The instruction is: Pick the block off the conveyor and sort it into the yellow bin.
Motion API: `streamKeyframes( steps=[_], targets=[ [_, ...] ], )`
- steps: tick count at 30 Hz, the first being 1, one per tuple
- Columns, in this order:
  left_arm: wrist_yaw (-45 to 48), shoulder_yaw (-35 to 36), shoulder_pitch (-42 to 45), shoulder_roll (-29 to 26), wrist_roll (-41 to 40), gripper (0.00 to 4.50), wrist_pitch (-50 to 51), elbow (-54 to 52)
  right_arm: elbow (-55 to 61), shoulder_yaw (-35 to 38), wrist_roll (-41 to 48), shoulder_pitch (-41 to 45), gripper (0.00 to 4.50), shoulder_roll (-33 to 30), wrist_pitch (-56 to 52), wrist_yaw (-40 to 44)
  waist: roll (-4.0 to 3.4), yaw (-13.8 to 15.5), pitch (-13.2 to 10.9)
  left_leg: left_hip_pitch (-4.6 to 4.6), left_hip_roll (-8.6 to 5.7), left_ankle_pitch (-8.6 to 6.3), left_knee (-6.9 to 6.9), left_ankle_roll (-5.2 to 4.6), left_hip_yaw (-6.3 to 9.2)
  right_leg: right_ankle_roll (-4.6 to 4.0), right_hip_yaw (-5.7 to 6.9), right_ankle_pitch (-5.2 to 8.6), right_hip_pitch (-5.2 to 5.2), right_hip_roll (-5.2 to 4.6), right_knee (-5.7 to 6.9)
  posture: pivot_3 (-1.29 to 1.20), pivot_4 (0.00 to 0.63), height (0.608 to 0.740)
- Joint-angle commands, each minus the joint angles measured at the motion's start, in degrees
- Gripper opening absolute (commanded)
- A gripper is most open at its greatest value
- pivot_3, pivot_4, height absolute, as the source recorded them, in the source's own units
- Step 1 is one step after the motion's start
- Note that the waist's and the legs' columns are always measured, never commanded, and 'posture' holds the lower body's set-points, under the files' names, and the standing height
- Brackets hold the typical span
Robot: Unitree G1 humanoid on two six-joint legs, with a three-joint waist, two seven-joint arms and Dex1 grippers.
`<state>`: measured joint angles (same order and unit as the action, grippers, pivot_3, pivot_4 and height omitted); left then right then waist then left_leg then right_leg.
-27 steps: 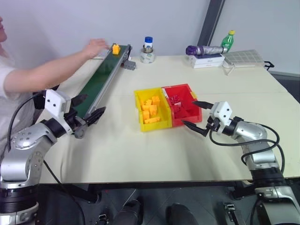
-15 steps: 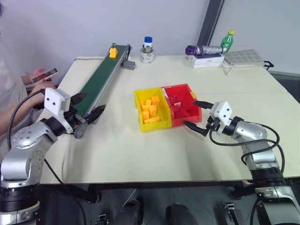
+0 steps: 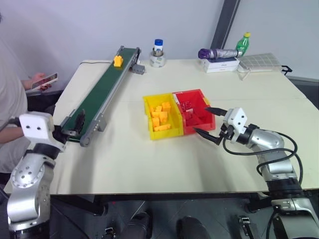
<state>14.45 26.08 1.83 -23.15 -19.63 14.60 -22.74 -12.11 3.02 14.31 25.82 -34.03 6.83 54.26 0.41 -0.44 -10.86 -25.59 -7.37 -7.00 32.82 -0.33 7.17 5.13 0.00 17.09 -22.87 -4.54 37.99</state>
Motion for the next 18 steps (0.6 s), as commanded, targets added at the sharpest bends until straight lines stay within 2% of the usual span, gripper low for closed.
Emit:
streamKeyframes(
  steps=[1, 18],
  targets=[
    [-3.01, 1.82, -0.6, 1.07, -0.05, 4.48, 0.01, -3.12, 0.59, 0.97, 0.57, 1.24, 4.5, -0.03, 1.48, -0.07, 0.0, -0.02, 0.0, 0.0, 0.0, 0.0, 0.0, 0.0, 0.0, 0.0, 0.0, 0.0, 0.0, 0.0, 0.0, 0.0, 0.15, 0.74],
    [-3.08, 1.32, 0.79, 0.06, -2.42, 4.48, 1.2, -0.87, 0.79, 1.04, 0.65, 0.87, 4.5, -0.16, 1.72, -0.08, 0.0, -0.13, 0.0, 0.0, 0.0, 0.0, -0.01, 0.0, 0.0, 0.0, 0.0, 0.01, 0.0, 0.01, 0.0, 0.0, 0.15, 0.74]
  ],
)
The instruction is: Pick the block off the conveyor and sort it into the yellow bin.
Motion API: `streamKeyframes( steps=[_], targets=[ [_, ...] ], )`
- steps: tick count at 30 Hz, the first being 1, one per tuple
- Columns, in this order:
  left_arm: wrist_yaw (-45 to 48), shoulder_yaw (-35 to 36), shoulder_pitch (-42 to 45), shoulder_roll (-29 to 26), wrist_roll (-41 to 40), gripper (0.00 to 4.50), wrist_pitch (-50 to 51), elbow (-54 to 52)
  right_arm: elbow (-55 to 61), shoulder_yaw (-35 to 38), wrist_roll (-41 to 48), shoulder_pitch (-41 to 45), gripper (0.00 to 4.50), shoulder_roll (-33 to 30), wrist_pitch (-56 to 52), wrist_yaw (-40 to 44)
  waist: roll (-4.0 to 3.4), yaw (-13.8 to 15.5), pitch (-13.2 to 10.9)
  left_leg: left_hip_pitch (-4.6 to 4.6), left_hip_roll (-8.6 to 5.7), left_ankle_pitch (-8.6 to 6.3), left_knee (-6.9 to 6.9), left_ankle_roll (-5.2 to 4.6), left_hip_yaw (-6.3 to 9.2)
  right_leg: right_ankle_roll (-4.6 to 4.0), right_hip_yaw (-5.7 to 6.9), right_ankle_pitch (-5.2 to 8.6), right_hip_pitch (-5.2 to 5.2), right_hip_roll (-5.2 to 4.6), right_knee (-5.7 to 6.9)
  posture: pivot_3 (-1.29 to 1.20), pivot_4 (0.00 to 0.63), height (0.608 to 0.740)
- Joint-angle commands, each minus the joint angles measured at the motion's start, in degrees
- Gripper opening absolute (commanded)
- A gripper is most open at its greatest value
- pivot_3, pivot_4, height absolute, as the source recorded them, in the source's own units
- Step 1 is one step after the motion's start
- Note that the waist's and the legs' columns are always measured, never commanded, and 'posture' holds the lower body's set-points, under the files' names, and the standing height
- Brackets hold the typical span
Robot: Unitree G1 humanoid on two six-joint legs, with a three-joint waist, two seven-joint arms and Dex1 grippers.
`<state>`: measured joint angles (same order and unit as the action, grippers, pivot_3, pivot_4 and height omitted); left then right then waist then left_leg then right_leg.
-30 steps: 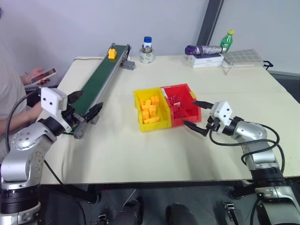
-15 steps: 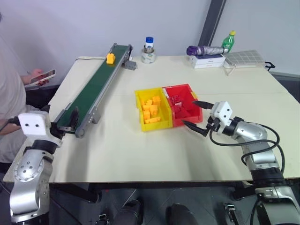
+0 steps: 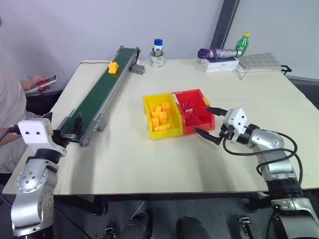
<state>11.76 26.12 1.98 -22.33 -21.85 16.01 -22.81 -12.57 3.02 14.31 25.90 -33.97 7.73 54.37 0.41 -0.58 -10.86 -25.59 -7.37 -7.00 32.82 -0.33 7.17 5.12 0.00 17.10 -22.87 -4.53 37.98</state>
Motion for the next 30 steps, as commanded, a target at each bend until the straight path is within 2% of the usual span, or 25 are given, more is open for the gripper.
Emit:
streamKeyframes(
  steps=[1, 30],
  targets=[
    [-0.35, 1.2, 0.71, -0.82, -0.22, 4.48, -0.2, -0.72, 1.28, 0.99, 0.62, 0.77, 4.5, -0.18, 0.83, -0.22, 0.0, 0.0, 0.0, 0.0, 0.0, 0.0, 0.0, 0.0, 0.0, 0.0, 0.0, 0.0, 0.0, 0.0, 0.0, 0.0, 0.15, 0.74],
    [0.19, 0.27, 2.51, -1.49, -0.47, 4.48, 1.54, 0.84, 1.63, 0.8, 0.66, 0.63, 4.5, 0.09, 0.73, -0.3, 0.0, 0.01, 0.0, -0.01, 0.0, 0.0, 0.0, 0.0, 0.0, 0.0, 0.0, 0.0, 0.0, 0.0, 0.0, 0.0, 0.15, 0.74]
  ],
)
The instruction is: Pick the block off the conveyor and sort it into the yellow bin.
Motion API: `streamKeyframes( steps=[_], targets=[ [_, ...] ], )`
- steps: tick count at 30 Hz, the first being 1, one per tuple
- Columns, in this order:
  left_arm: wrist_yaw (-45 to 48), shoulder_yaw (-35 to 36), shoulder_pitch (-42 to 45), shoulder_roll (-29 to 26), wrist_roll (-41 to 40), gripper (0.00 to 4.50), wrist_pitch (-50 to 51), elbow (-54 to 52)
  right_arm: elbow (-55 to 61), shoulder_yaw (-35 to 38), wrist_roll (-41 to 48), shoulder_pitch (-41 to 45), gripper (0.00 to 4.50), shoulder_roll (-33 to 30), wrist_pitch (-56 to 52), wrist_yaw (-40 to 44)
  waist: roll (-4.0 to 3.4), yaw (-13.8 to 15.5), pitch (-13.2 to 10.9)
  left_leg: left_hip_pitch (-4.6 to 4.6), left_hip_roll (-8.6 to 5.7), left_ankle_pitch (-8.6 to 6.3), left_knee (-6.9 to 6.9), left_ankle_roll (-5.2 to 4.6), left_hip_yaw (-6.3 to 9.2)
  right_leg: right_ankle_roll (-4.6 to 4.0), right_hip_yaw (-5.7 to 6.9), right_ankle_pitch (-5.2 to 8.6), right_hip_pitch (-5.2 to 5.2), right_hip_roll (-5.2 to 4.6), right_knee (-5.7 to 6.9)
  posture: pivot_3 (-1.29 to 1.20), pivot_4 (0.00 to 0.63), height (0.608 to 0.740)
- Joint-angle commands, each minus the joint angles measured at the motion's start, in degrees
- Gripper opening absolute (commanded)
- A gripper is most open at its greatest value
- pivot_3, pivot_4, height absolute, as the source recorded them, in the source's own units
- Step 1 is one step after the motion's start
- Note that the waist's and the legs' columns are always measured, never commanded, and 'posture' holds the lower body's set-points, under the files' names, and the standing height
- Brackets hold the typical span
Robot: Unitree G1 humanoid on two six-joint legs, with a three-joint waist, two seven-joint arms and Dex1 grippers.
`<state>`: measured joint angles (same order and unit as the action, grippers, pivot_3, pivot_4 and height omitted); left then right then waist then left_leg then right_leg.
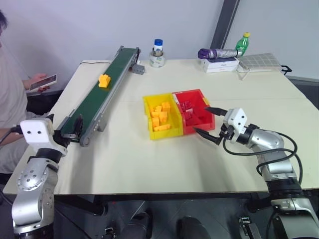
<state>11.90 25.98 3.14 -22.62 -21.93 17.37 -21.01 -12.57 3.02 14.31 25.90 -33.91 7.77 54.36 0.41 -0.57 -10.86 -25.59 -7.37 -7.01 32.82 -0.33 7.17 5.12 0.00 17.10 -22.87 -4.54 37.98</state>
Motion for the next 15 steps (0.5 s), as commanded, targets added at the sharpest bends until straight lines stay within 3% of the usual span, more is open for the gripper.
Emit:
streamKeyframes(
  steps=[1, 6, 15],
  targets=[
    [0.09, 0.36, 1.68, -1.29, -0.51, 4.48, 0.54, -0.82, 1.64, 0.81, 0.65, 0.61, 4.5, 0.04, 0.71, -0.32, 0.0, 0.02, 0.0, 0.0, 0.0, 0.0, 0.0, 0.0, 0.0, 0.0, 0.0, 0.0, 0.0, 0.0, 0.0, 0.0, 0.15, 0.74],
    [-1.2, 1.11, 4.93, -1.58, -2.35, 4.48, 4.94, 0.74, 1.67, 0.84, 0.6, 0.61, 4.5, 0.08, 0.69, -0.42, 0.0, 0.04, 0.0, 0.0, 0.0, 0.0, 0.0, 0.0, 0.0, 0.0, 0.0, 0.0, 0.0, 0.0, 0.0, 0.0, 0.15, 0.74],
    [0.21, -0.35, 14.36, -8.79, -2.06, 4.48, 12.61, 8.28, 1.65, 0.65, 0.54, 0.82, 4.5, 0.32, 0.59, -0.48, 0.0, 0.0, 0.0, 0.01, -0.01, 0.0, 0.0, 0.0, 0.01, 0.02, 0.01, -0.01, -0.04, 0.01, 0.01, 0.0, 0.15, 0.74]
  ],
)
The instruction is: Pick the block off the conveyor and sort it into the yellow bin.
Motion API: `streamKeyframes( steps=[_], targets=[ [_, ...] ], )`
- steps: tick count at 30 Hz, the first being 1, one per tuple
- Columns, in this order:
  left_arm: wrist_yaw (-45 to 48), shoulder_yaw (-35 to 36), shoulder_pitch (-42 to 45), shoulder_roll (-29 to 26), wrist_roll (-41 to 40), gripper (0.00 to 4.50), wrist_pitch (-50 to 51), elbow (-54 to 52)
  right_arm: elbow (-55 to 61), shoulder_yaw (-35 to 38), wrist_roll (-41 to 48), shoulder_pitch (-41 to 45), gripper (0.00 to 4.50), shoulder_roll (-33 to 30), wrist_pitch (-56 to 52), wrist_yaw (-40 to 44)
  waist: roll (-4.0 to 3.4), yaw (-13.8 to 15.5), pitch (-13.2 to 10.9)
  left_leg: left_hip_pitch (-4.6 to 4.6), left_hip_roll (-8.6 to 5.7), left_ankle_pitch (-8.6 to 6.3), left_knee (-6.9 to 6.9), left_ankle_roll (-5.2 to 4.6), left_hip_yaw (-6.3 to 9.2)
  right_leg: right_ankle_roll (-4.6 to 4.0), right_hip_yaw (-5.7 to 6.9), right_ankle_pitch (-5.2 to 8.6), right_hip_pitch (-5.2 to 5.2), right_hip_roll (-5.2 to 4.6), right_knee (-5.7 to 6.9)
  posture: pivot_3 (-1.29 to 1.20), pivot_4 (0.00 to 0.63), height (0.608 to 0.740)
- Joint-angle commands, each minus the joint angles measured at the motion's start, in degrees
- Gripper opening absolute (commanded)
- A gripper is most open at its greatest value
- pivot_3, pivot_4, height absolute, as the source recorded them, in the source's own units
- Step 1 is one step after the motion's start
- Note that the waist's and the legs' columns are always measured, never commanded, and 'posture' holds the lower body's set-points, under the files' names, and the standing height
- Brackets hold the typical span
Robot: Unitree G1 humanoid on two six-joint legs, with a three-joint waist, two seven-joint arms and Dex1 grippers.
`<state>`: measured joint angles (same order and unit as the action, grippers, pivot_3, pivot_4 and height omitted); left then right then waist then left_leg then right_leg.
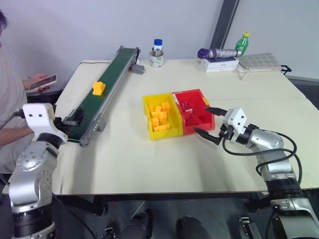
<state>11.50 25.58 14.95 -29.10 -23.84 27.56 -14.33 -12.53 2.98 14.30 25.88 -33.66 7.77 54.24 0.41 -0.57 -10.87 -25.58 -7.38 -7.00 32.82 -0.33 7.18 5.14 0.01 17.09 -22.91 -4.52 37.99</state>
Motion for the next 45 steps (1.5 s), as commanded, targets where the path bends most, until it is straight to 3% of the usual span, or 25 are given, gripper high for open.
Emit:
streamKeyframes(
  steps=[1, 8, 15, 30, 33, 37, 38, 45],
  targets=[
    [0.92, -0.2, 3.55, -3.08, -0.09, 4.48, 3.33, 2.73, 1.65, 0.67, 0.55, 0.85, 4.5, 0.11, 0.54, -0.41, 0.0, 0.0, 0.0, 0.0, 0.0, 0.0, 0.0, 0.0, 0.0, 0.0, 0.0, 0.0, -0.07, 0.0, 0.0, 0.0, 0.15, 0.74],
    [4.61, -3.31, 11.05, -7.92, 0.52, 4.48, 8.91, 12.34, 2.15, 0.54, 0.5, 0.59, 4.5, 0.26, 0.3, -0.87, 0.0, 0.04, 0.0, -0.01, 0.0, 0.0, 0.0, 0.0, 0.0, 0.02, 0.0, -0.02, -0.2, 0.01, 0.0, 0.0, 0.15, 0.74],
    [7.9, -7.17, 15.73, -9.03, 2.15, 4.48, 9.86, 18.8, 2.82, 0.53, 0.5, 0.1, 4.5, 0.2, 0.08, -1.23, 0.0, -0.01, 0.0, -0.01, -0.01, 0.01, 0.0, 0.0, 0.0, 0.05, 0.0, -0.03, -0.2, 0.01, 0.0, 0.0, 0.15, 0.74],
    [10.32, -8.1, 18.88, -8.57, 3.96, 4.48, 8.23, 24.73, 3.22, 0.56, 0.59, -0.1, 4.5, 0.22, -0.37, -1.48, 0.0, -0.05, 0.0, -0.01, -0.01, 0.01, 0.0, 0.0, 0.0, 0.17, 0.0, -0.1, -0.22, 0.01, 0.01, 0.0, 0.15, 0.74],
    [11.27, -8.37, 17.67, -7.87, 3.09, 3.61, 9.2, 23.42, 3.29, 0.56, 0.57, -0.23, 4.5, 0.17, -0.38, -1.42, 0.0, -0.06, 0.0, -0.01, -0.01, 0.01, 0.0, 0.0, 0.0, 0.18, 0.0, -0.11, -0.21, 0.01, 0.01, 0.0, 0.15, 0.74],
    [10.32, -8.07, 17.51, -7.14, 3.5, 1.54, 9.04, 22.93, 3.2, 0.57, 0.53, -0.18, 4.5, 0.11, -0.38, -1.38, 0.01, -0.01, 0.0, -0.01, 0.0, 0.01, 0.01, 0.0, 0.0, 0.19, 0.0, -0.11, -0.21, 0.01, 0.01, 0.0, 0.15, 0.74],
    [9.91, -7.87, 17.4, -7.12, 3.62, 1.27, 9.44, 22.94, 3.19, 0.58, 0.51, -0.17, 4.5, 0.08, -0.37, -1.35, 0.01, -0.02, 0.0, -0.01, -0.01, 0.01, 0.02, 0.0, 0.0, 0.19, 0.0, -0.11, -0.21, 0.01, 0.01, 0.0, 0.15, 0.74],
    [11.85, -5.21, 20.0, -3.17, -2.43, 1.32, 6.21, 16.75, 2.71, 0.65, 0.44, 0.14, 4.5, 0.04, -0.11, -1.28, 0.02, 0.11, -0.01, -0.02, -0.01, 0.01, 0.05, 0.0, 0.0, 0.19, 0.02, -0.11, -0.2, 0.01, 0.01, 0.0, 0.15, 0.74]
  ],
)
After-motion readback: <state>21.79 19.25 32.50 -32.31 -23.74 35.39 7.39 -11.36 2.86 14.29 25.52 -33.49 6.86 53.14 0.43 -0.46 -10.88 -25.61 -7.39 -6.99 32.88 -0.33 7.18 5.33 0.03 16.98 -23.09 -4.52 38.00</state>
